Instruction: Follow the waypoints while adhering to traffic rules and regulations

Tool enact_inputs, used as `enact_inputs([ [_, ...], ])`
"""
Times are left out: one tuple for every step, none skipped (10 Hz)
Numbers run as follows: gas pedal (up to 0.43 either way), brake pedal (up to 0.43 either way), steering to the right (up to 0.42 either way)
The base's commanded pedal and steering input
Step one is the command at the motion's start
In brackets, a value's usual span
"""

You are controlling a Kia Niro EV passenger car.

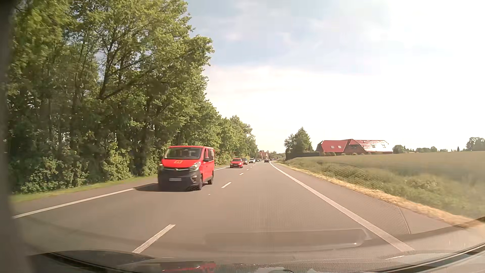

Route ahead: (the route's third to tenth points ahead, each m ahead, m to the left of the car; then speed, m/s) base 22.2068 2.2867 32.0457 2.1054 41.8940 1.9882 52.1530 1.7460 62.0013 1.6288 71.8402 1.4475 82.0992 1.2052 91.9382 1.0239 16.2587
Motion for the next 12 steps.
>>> enact_inputs([
  [0.169,0.0,0.0],
  [0.169,0.0,0.0],
  [0.169,0.0,0.0],
  [0.169,0.0,0.0],
  [0.169,0.0,0.0],
  [0.169,0.0,0.0],
  [0.169,0.0,0.0],
  [0.169,0.0,0.0],
  [0.169,0.0,0.0],
  [0.169,0.0,0.0],
  [0.169,0.0,0.0],
  [0.169,0.0,0.0],
])
